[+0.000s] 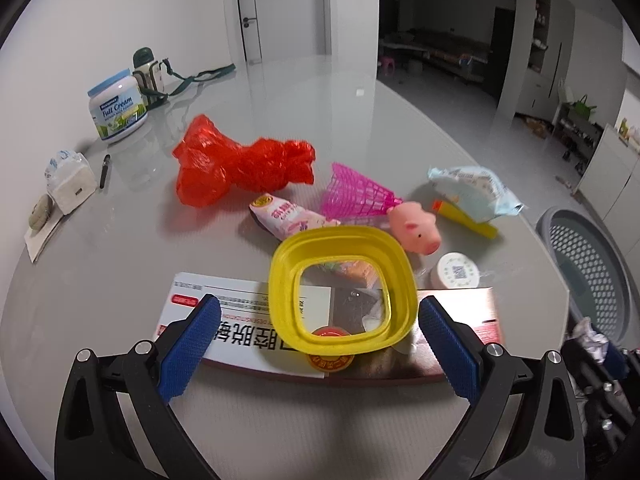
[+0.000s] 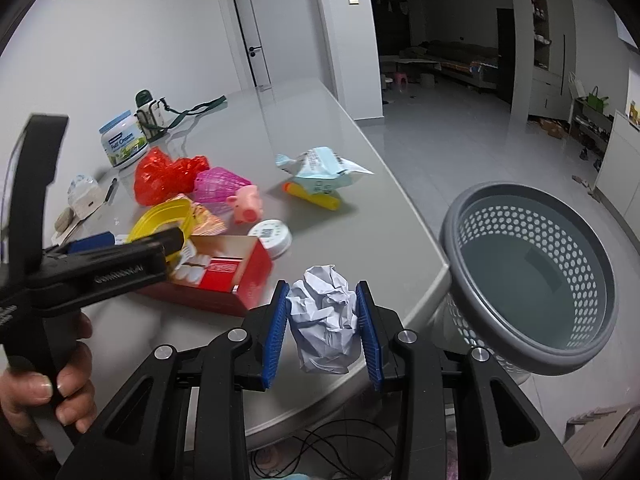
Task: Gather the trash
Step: 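Grasp the yellow plastic lid with the left gripper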
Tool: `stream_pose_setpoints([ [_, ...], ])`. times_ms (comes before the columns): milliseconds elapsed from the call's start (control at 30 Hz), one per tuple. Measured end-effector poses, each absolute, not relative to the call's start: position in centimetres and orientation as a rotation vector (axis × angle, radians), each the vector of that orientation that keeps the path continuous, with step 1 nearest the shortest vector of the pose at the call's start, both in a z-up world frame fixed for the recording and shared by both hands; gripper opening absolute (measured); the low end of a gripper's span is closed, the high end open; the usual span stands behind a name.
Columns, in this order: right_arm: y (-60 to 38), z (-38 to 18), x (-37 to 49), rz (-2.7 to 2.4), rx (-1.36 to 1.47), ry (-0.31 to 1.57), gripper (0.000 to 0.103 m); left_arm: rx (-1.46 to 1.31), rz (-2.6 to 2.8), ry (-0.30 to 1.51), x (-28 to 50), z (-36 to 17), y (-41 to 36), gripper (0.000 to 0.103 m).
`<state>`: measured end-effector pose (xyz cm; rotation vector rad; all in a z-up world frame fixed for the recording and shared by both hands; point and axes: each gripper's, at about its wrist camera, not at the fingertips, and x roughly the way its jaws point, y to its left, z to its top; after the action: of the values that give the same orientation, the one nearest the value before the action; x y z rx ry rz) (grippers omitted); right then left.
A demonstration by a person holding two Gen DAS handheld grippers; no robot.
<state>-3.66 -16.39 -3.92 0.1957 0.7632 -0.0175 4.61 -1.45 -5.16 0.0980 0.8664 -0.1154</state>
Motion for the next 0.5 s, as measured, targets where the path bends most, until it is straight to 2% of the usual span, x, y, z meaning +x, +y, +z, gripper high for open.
stream_pose_setpoints([
  [233,-16.88,-4.47,-3.72,-0.012,0.21,0.771,0.033,0.076,-0.13,0.867,5.06,-5.66,-1.35,0.095],
  [367,-16.85,-4.35,-3.66,-0.012,0.21,0.766,0.033,0.074,-0.16,0.856,4.97,-5.36,-1.4,0.072],
  [400,-16.85,-4.33,-3.66,-0.013,0.21,0.765,0.033,0.074,-0.165,0.854,4.95,-5.32,-1.42,0.069],
  [500,-17.02,-4.33,-3.75,-0.012,0.215,0.762,0.033,0.067,-0.181,0.857,4.81,-5.24,-1.39,0.069],
])
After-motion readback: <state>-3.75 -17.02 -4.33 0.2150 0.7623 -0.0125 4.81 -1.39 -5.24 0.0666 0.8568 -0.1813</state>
